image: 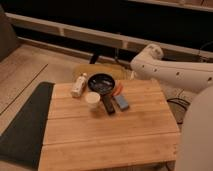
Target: Place the pepper on the white sponge
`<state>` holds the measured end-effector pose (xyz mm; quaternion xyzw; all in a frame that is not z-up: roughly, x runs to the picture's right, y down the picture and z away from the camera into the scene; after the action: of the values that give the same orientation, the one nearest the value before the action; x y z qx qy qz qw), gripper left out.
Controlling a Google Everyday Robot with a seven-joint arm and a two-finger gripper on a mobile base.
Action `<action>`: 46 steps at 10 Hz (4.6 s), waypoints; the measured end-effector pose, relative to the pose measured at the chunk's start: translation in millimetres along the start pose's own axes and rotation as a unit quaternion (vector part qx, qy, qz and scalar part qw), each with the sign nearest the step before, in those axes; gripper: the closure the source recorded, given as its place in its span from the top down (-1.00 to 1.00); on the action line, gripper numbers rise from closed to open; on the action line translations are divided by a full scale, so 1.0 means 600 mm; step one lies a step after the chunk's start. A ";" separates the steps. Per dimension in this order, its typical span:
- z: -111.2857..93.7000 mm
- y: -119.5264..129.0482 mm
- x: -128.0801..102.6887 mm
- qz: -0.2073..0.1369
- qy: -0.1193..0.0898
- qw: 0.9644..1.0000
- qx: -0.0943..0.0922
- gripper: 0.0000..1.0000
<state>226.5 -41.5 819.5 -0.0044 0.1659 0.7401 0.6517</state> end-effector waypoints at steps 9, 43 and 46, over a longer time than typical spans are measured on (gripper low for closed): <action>0.174 0.041 -0.041 0.019 0.030 0.998 -0.050 0.30; 0.339 0.208 0.000 -0.075 0.184 0.971 -0.132 -0.17; 0.342 0.202 -0.018 -0.081 0.170 0.974 -0.124 -0.79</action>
<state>154.2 -11.7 1044.8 -0.2241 0.1807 0.6879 0.6663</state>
